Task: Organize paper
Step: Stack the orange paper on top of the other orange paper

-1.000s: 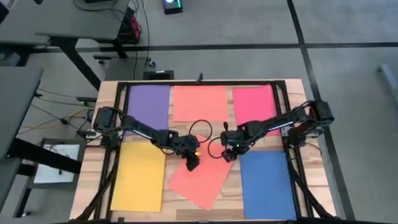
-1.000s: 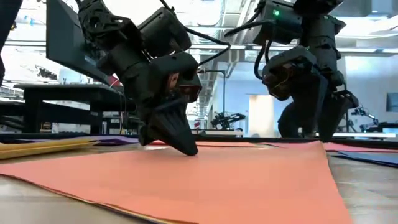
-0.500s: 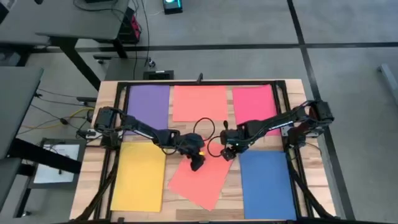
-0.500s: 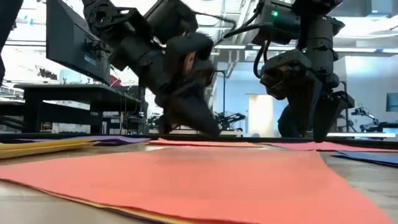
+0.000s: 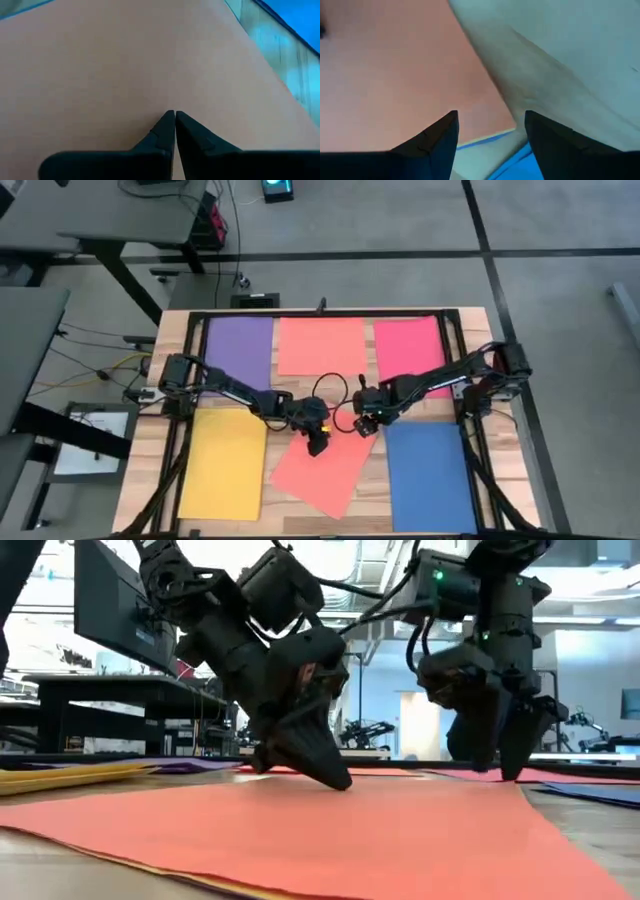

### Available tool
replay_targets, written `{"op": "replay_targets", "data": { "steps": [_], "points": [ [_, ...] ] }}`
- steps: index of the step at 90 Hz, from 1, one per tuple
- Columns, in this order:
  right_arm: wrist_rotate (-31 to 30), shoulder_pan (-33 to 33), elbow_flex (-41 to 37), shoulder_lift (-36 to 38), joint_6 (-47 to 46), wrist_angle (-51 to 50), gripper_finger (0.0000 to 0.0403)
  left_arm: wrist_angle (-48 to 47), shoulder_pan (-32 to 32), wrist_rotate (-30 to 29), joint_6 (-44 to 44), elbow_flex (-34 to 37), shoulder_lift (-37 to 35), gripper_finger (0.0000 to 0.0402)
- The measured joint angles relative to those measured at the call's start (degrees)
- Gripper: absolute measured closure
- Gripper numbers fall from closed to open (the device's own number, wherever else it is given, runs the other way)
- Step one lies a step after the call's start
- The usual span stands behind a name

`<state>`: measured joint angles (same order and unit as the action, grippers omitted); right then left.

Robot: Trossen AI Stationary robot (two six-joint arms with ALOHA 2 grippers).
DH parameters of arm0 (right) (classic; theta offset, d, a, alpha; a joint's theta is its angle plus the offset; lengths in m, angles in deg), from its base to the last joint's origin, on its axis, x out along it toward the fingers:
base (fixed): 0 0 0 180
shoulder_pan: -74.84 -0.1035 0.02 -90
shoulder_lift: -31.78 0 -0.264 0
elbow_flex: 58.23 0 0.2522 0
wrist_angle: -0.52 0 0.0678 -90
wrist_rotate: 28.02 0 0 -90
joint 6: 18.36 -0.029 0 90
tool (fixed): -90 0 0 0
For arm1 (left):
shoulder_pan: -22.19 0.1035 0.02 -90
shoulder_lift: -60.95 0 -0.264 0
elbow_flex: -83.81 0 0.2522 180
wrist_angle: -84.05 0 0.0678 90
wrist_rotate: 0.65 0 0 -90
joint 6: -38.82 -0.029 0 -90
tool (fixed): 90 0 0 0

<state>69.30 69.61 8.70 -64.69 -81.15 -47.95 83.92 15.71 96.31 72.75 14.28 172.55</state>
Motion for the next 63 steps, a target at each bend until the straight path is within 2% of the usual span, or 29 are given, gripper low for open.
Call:
{"op": "replay_targets", "data": {
  "steps": [63],
  "points": [
    [1.4, -1.2, 1.6, 0.3, -0.6, -0.2, 0.0186, -0.8, 0.1, 0.0, -0.3, 0.0, 0.1, 0.0402]
  ]
}}
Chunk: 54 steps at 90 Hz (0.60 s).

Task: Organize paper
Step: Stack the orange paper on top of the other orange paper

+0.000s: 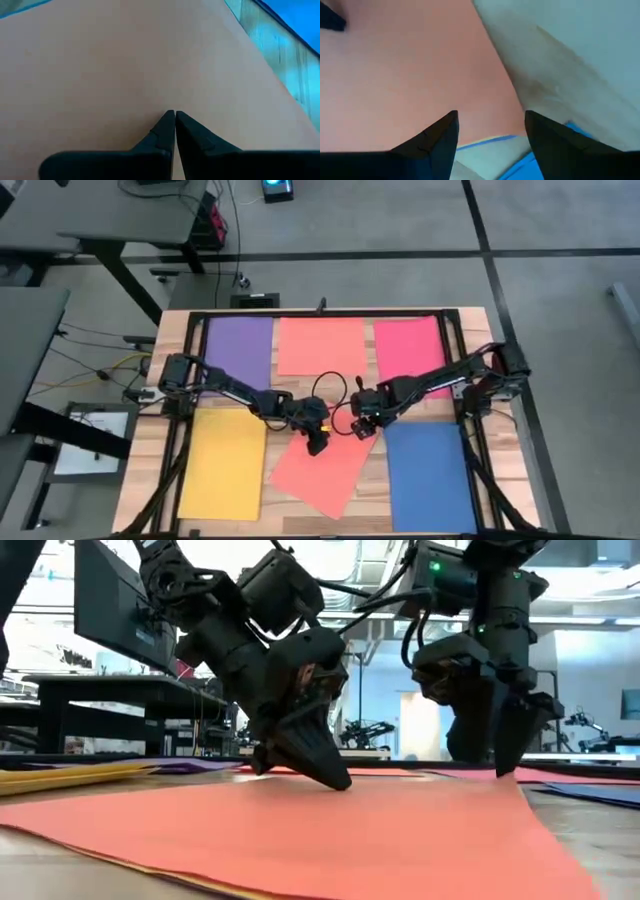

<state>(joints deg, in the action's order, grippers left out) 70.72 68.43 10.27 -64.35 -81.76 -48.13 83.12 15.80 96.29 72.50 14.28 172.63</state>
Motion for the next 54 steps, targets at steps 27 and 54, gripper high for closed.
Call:
{"op": "replay_targets", "data": {
  "steps": [27, 54],
  "points": [
    [0.3, -1.9, 0.1, -0.5, -1.1, 1.5, 0.0186, 0.0, 0.0, 0.0, 0.1, 0.0, 0.0, 0.0402],
    [2.0, -3.5, -0.5, -2.3, -1.3, 5.4, 0.0186, -0.1, 0.0, 0.0, 0.3, 0.0, 0.0, 0.0402]
  ]
}}
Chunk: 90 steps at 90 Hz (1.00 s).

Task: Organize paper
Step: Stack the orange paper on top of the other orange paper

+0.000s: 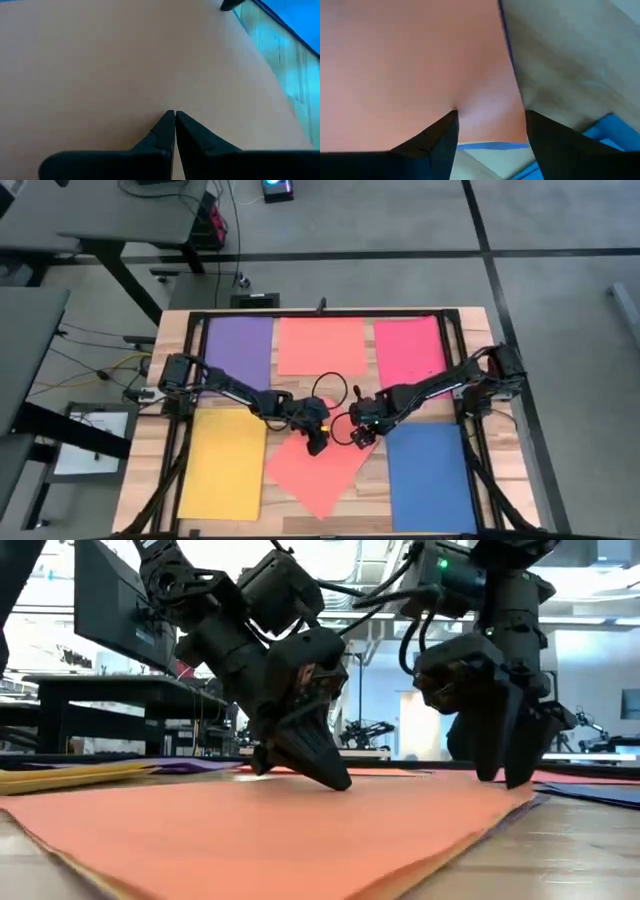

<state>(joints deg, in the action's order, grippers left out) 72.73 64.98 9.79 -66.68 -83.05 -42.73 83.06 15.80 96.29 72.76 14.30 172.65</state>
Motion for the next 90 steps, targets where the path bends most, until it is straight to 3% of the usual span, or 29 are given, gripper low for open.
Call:
{"op": "replay_targets", "data": {
  "steps": [46, 69, 78, 90],
  "points": [
    [5.6, -0.5, 0.6, 0.7, -0.9, 7.9, 0.0186, 0.0, 0.0, 0.0, 0.1, 0.0, 0.0, 0.0402],
    [6.6, -1.5, 0.8, 0.7, 1.4, 18.8, 0.0186, 0.0, 0.0, 0.0, 0.1, 0.0, 0.0, 0.0402],
    [5.5, -1.7, 0.9, 0.7, 2.0, 22.0, 0.0186, 0.0, 0.0, 0.0, 0.1, 0.0, 0.0, 0.0402],
    [0.0, -1.7, 0.9, 0.7, -1.1, 18.3, 0.0186, 0.0, 0.0, 0.0, 0.1, 0.0, 0.0, 0.0402]
  ]
}}
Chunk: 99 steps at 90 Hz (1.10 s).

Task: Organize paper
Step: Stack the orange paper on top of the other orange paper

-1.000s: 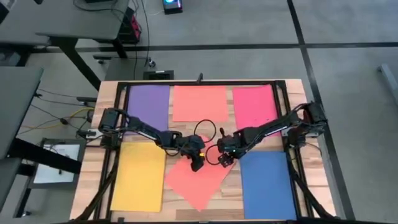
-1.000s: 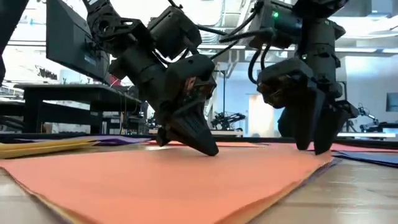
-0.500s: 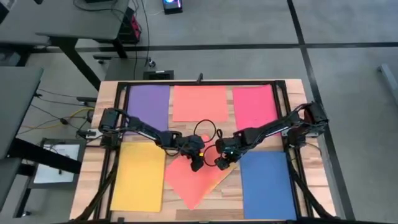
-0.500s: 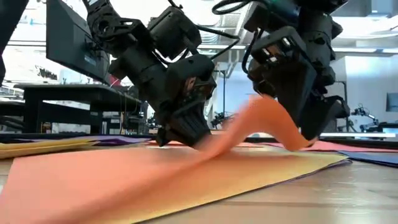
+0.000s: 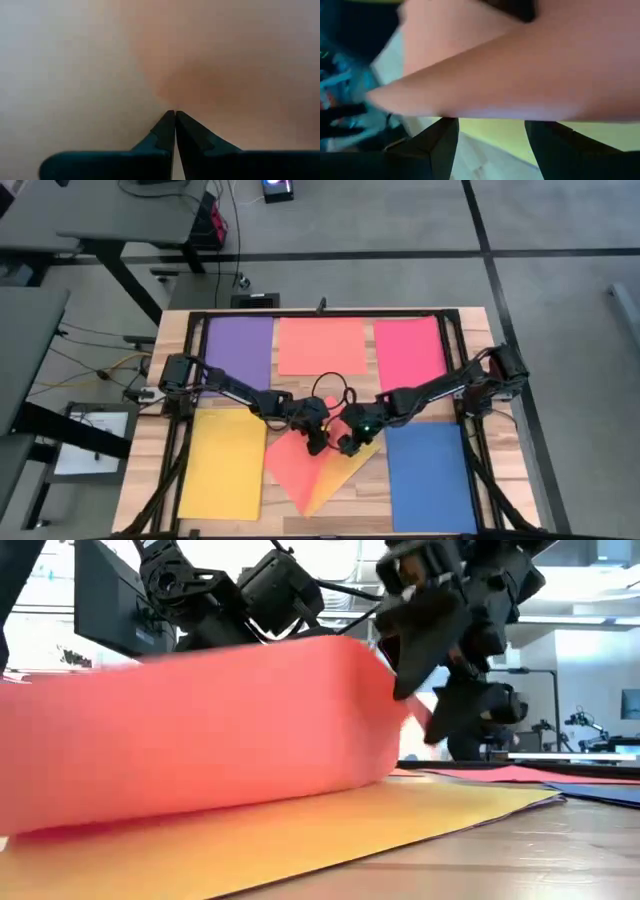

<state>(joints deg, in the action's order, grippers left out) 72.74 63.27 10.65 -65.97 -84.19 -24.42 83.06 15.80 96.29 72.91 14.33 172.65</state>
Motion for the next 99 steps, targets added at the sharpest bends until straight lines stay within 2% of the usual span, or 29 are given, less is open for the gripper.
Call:
{"op": "replay_targets", "data": {
  "steps": [10, 32, 53, 62, 75, 99],
  "points": [
    [-2.3, 0.1, 0.0, 0.0, -1.3, 0.3, 0.0186, 0.0, 0.0, 0.0, 0.0, 0.0, 0.0, 0.0402],
    [-2.2, 1.6, -0.2, 0.0, -4.4, 13.4, 0.0171, -0.1, 0.0, 0.6, -0.4, 0.1, 0.0, 0.0402],
    [-3.0, -0.2, 0.0, 0.0, -11.4, 11.1, 0.0154, 0.0, 0.0, 2.2, -0.5, 0.1, 0.0, 0.0402],
    [-7.6, -2.8, 0.0, 0.0, -16.6, 8.9, 0.0154, 0.1, 0.0, 2.3, -0.5, 0.1, 0.0, 0.0402],
    [-12.7, -6.4, 0.0, 0.6, -18.5, 13.6, 0.0154, 0.2, 0.0, 3.3, -1.8, 0.0, 0.0, 0.0402],
    [-28.4, -10.3, -0.1, -0.1, -29.3, 11.2, 0.0154, 0.4, 0.0, 3.4, -2.4, 0.0, 0.0, 0.0402]
  ]
}}
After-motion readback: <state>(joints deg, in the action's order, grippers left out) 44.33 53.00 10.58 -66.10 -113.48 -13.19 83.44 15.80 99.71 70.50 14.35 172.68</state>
